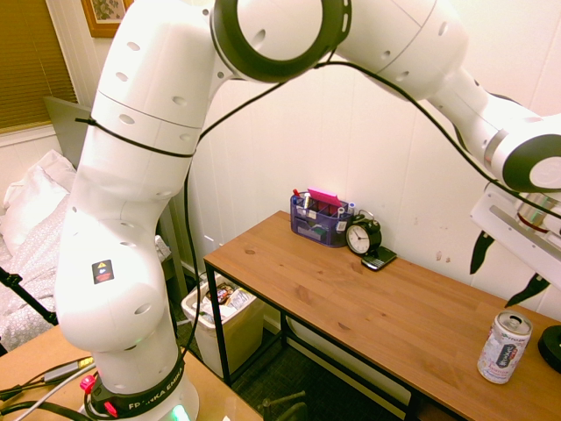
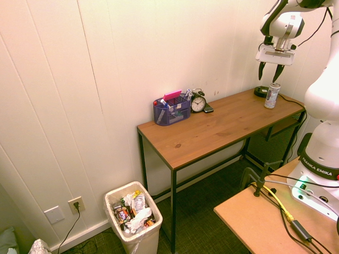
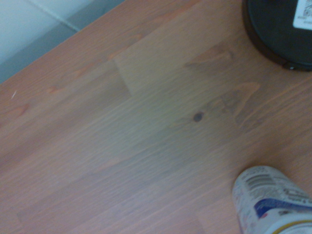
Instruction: Throw the can in the trash bin
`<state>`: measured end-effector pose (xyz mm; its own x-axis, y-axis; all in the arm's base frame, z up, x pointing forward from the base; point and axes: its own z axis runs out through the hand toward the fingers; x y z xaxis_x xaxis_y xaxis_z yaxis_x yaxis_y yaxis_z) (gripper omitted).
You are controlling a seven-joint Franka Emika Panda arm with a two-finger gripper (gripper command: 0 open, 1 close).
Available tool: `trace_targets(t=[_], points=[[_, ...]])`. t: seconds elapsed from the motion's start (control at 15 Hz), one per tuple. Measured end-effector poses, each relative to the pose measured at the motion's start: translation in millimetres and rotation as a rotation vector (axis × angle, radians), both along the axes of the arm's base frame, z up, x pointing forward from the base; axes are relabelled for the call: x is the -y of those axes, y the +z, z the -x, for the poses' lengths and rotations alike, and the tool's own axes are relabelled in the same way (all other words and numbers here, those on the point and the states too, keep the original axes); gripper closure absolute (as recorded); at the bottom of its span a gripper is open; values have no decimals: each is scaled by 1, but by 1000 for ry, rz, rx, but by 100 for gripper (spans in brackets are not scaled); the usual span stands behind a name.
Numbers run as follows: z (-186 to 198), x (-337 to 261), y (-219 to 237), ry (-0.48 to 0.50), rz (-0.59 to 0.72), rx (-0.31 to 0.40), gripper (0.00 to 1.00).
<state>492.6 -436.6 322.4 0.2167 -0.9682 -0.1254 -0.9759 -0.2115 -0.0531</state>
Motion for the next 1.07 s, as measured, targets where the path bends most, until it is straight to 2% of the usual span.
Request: trace_targets(t=[0.4, 0.73, 1.07], points=[[3, 33, 3, -34, 34, 5, 0], [10, 43, -36, -13, 26, -65, 0], [11, 42, -54, 14, 30, -91, 0]])
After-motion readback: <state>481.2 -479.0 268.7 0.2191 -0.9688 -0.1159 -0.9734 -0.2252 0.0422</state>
